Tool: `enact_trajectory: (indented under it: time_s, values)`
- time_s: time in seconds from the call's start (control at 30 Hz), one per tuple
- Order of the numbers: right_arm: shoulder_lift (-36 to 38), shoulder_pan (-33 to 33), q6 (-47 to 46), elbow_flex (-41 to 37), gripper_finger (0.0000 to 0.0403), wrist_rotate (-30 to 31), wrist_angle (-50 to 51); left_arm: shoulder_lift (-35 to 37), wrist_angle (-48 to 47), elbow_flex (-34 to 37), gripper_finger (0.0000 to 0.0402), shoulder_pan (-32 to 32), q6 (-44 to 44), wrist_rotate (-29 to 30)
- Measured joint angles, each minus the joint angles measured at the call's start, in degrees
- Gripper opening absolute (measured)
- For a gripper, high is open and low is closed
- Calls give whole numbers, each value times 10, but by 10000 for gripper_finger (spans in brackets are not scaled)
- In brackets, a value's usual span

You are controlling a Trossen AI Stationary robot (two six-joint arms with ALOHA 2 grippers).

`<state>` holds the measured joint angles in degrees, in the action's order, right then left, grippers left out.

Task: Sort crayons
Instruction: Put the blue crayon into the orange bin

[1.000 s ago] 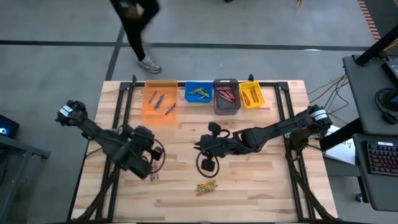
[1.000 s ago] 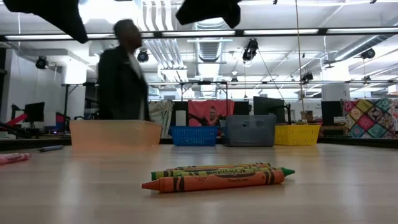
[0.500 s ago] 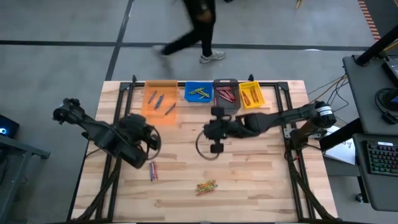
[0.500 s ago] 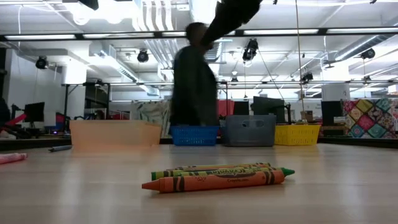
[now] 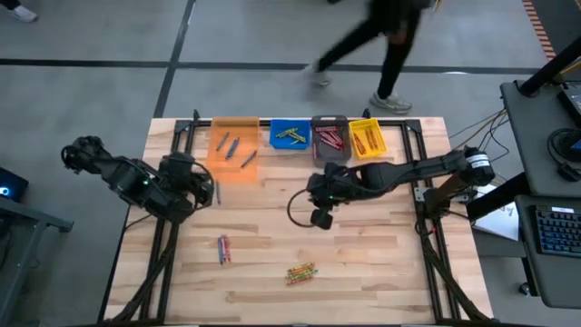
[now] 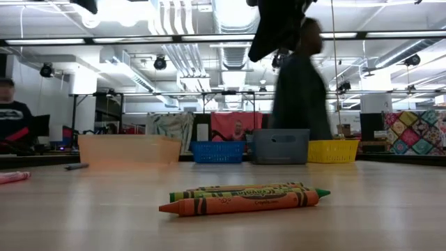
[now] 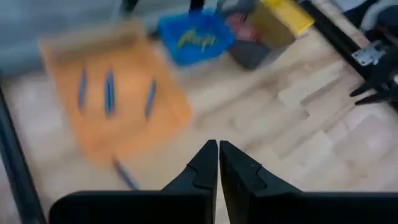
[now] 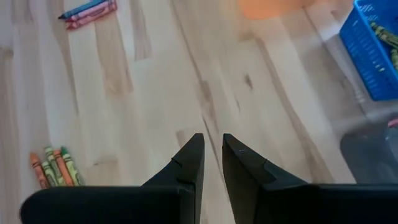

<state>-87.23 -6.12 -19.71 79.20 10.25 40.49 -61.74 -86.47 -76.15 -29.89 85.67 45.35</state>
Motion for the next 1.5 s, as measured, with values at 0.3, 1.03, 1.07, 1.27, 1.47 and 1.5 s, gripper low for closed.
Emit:
enact_trajectory:
  time_s: [0.3, 1.03, 1.07, 1.27, 1.47, 1.5]
  values:
    - [-3, -19, 7, -1, 48, 2, -1, -3, 161, 169, 0, -3, 75, -293]
    - [-3, -20, 31, -1, 48, 3, -5, -30, 254, 237, 0, -2, 5, -202]
    - [-3, -20, 32, -1, 48, 3, -5, -33, 256, 231, 0, -2, 5, -209]
    - [-3, -20, 32, -1, 48, 3, -5, -70, 273, 206, 0, -3, 3, -205]
    - [-3, -20, 39, -1, 48, 4, -5, -108, 265, 199, 0, -1, -22, -149]
    - [-3, -20, 40, -1, 48, 4, -5, -113, 262, 199, 0, -1, -46, -155]
